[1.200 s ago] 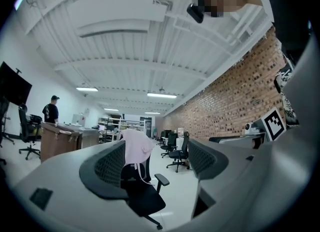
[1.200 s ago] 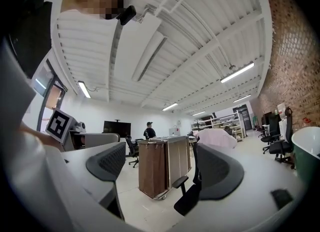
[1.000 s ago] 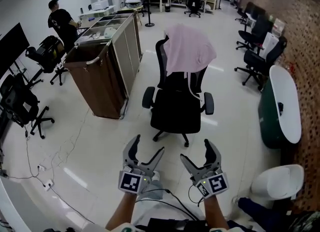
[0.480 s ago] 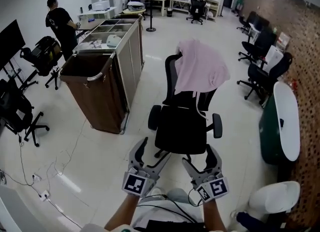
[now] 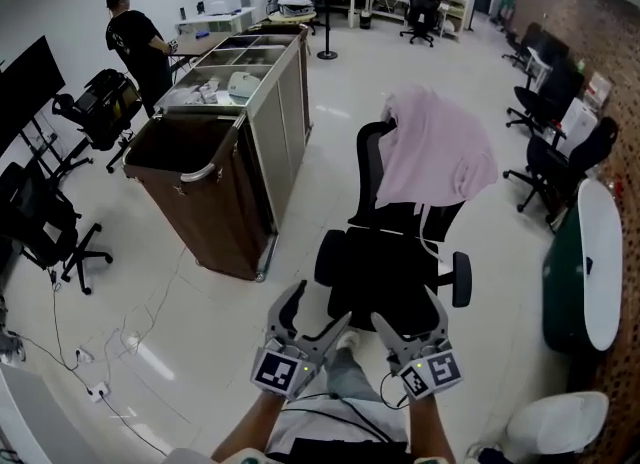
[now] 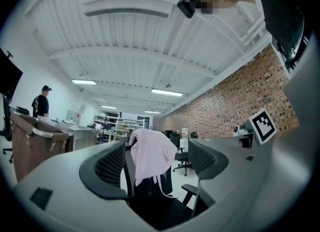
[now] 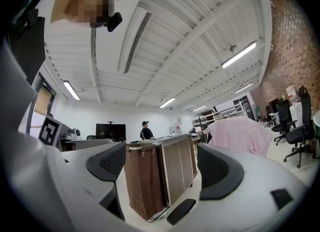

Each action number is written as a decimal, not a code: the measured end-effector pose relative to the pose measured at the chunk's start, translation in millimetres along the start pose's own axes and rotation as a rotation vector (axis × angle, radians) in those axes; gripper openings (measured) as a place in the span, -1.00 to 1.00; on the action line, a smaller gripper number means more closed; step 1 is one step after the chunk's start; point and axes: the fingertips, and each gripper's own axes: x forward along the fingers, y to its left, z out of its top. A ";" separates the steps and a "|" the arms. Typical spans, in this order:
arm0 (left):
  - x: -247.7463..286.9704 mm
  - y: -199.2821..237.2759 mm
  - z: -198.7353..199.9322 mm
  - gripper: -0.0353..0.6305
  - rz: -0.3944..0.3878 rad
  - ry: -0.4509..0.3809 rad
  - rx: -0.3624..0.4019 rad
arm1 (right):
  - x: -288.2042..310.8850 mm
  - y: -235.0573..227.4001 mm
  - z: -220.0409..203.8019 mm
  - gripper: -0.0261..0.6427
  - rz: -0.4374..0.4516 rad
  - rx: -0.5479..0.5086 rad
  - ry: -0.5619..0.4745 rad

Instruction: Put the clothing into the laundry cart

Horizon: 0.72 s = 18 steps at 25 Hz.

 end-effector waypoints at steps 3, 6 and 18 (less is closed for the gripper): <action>45.9 25.0 2.4 0.22 -0.007 -0.008 0.010 | 44.2 -32.6 1.5 0.46 0.004 0.010 -0.034; 96.6 54.6 0.3 0.22 -0.025 -0.008 0.048 | 87.9 -68.5 11.7 0.45 -0.004 0.004 -0.077; 235.1 132.1 5.7 0.22 -0.030 -0.041 0.088 | 196.8 -159.2 27.3 0.44 0.037 -0.067 -0.064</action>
